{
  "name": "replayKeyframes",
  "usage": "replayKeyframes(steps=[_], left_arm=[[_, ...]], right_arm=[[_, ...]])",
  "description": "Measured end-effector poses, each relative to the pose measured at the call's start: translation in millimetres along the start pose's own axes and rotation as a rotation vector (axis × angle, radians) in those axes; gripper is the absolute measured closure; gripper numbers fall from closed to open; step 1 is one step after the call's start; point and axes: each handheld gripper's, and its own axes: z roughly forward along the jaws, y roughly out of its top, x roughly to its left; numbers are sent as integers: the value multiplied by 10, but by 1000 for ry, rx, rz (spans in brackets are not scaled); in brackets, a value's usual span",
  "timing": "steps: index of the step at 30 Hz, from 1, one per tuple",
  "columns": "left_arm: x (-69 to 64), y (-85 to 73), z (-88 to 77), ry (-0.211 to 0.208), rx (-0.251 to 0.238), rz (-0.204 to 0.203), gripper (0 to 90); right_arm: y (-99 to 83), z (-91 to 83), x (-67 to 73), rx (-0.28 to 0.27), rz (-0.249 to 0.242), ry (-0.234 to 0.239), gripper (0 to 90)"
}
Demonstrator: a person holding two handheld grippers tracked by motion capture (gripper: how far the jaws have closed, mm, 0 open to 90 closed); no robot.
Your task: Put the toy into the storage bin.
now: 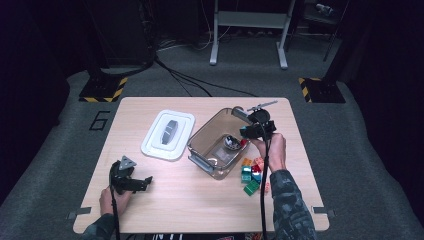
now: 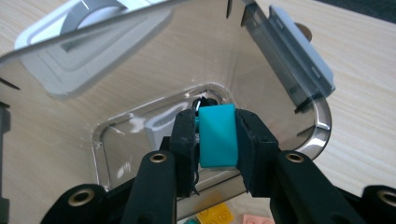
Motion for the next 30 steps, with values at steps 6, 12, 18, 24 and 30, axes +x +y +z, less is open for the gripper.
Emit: replayKeyframes(steps=[6,12,18,24,30], left_arm=[[0,0,0,0,-1,0,26],[0,0,0,0,0,0,25],[0,0,1,0,-1,0,26],[0,0,0,0,0,0,26],[0,0,1,0,-1,0,25]], right_arm=[[-23,28,1,15,5,8,695],[-37,28,0,25,42,-7,548],[-128,-108,-31,-32,84,-21,330],[-298,-254,-82,-68,95,-17,214],[-594,-298,-143,-73,83,28,126]])
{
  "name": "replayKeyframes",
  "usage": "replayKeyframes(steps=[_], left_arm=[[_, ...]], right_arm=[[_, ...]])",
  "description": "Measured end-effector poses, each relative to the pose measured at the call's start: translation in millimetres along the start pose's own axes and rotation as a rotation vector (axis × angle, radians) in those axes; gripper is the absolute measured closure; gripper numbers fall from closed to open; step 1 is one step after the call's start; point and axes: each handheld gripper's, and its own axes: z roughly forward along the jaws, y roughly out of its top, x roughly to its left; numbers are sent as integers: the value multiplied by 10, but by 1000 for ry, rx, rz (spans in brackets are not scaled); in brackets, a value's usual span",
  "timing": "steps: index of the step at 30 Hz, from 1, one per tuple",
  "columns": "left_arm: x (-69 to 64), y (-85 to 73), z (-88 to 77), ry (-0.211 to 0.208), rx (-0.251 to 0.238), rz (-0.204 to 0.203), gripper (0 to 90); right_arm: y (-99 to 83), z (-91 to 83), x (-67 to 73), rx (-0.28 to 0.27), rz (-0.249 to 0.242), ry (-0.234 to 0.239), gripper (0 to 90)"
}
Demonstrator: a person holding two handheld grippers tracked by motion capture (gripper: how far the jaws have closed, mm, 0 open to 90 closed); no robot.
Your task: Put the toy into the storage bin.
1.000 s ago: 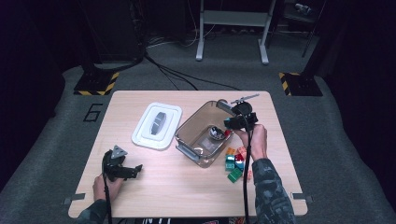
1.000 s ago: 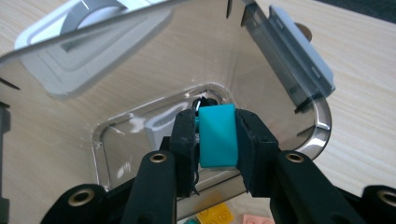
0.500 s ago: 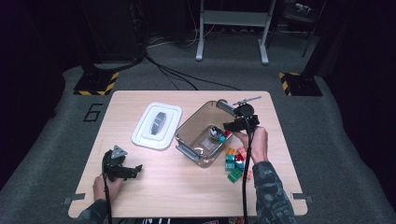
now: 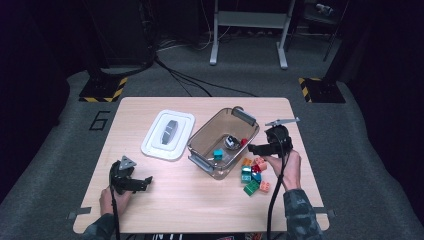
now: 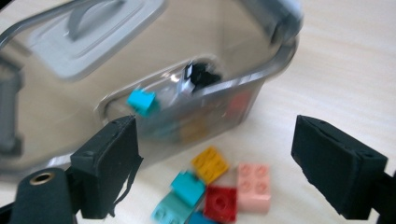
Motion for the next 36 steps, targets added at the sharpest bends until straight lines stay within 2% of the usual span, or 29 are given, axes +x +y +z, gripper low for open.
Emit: replayKeyframes(steps=[2,5,8,10,11,13,14,15,16,18,21,23,24,31,36], left_arm=[[0,1,-1,1,1,1,26],[0,0,0,0,0,0,26],[0,1,-1,1,1,1,26],[0,0,0,0,0,0,26],[0,1,-2,2,2,1,26],[0,1,-1,1,1,0,26],[0,0,-1,0,1,0,26],[0,0,-1,0,1,0,26],[0,1,-1,1,1,0,26],[0,1,-1,1,1,1,26],[0,1,-1,1,1,1,26],[-2,1,-1,2,1,0,25],[-1,1,0,1,2,1,25],[0,2,0,1,2,2,25],[0,2,0,1,2,1,25]], right_arm=[[-116,-1,-36,11,-5,9,98],[-335,2,-77,33,20,8,72],[-504,14,-91,47,42,-13,86],[-721,32,-77,59,75,-34,111],[-721,32,-77,59,75,-34,111],[-869,62,-66,61,85,-44,130],[-1011,111,-58,68,94,-46,139],[-1011,111,-58,68,94,-46,139],[-1120,157,-45,78,103,-69,145],[-1158,180,-39,81,120,-78,154],[-1262,247,-37,85,116,-120,184],[-1285,258,-33,90,120,-129,195],[-1327,272,-53,102,115,-154,203],[-1368,209,-148,126,142,-209,241],[-1315,174,-156,93,162,-202,224]])
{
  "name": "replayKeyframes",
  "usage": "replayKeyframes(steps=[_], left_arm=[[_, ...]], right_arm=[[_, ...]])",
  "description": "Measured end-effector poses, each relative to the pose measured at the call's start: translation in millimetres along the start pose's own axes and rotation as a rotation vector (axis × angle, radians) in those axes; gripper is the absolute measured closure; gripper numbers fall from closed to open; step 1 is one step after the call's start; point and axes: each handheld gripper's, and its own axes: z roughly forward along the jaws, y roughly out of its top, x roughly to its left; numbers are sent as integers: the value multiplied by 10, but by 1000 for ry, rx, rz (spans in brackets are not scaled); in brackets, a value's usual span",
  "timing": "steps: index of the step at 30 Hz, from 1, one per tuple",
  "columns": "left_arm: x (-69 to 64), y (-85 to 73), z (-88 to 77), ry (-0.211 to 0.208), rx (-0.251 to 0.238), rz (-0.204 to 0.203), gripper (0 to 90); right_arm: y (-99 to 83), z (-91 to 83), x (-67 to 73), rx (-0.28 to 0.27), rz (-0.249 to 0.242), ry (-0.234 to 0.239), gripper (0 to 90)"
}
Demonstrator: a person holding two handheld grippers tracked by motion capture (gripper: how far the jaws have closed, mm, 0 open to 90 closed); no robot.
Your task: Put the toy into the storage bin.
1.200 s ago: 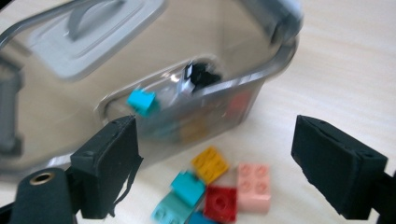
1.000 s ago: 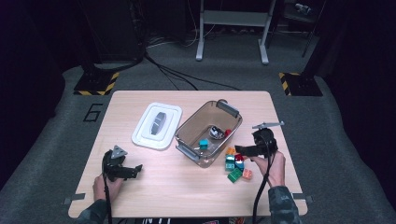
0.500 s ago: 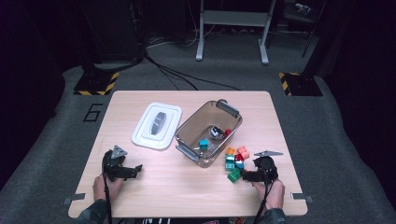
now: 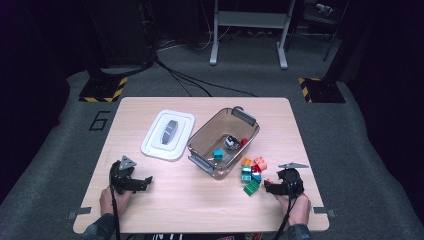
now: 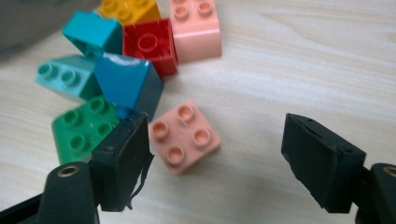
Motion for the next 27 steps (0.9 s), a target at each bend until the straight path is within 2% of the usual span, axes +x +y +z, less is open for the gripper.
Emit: replayKeyframes(steps=[3,6,9,11,12,18,21,22,23,25,27], left_arm=[[-1,0,0,1,0,-1,25],[-1,0,0,1,-1,-1,25],[0,0,0,0,-1,0,25],[4,1,-3,1,4,5,25],[-1,0,0,1,-1,-1,25],[-1,0,0,0,-1,-1,25],[-1,0,0,1,-1,-1,25],[-1,-1,0,1,-1,0,25],[-1,0,0,1,-1,-1,25],[-1,0,0,1,-1,0,25],[-1,0,0,1,-1,-1,25]], right_arm=[[55,53,16,-7,16,-3,223],[108,139,28,-17,61,-28,222],[121,178,19,-14,59,-28,230],[119,198,35,4,77,-31,240],[105,203,43,22,66,-36,251],[28,155,30,47,38,-46,272],[-30,112,-11,54,35,-50,364],[-50,94,-37,49,31,-48,442],[-50,94,-37,49,31,-48,442],[-63,83,-57,52,34,-37,519],[-60,91,-72,50,14,-32,528]])
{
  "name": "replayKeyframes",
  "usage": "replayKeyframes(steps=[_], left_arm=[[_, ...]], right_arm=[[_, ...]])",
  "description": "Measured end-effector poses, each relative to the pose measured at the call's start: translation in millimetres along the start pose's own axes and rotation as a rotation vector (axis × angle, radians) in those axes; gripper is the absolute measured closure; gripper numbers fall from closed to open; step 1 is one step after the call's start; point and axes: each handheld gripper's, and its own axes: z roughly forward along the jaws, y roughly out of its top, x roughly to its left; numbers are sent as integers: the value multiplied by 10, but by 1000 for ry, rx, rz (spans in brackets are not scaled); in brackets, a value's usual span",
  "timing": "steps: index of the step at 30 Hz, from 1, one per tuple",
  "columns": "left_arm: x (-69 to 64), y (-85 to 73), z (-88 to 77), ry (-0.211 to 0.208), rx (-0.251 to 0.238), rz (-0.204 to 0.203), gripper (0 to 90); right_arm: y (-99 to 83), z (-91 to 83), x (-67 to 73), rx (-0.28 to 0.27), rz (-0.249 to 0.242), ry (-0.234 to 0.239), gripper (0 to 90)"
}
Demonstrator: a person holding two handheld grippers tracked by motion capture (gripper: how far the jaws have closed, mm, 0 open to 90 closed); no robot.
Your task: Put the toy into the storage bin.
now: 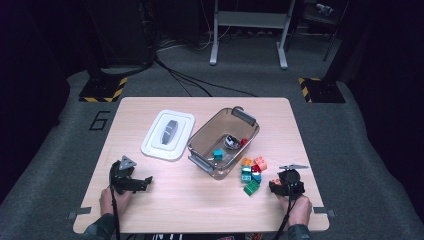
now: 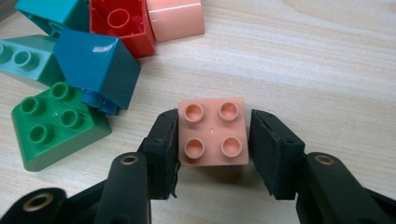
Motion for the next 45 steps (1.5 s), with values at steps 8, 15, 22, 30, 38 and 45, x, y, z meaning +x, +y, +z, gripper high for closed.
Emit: replayKeyframes(steps=[8,15,22,30,38,45], left_arm=[[0,-1,0,1,0,0,25],[0,-1,0,1,-1,0,25],[0,0,0,0,0,0,25],[0,0,-1,1,0,0,25],[-1,0,-1,1,0,0,25],[-1,0,-1,1,0,0,25]], right_arm=[[40,3,18,-22,-37,-10,586],[164,-113,-13,-60,-12,5,587],[311,-237,-32,-85,-5,14,587],[486,-337,1,-111,-11,28,587],[663,-462,31,-146,-37,39,587],[819,-581,43,-183,-53,54,587]])
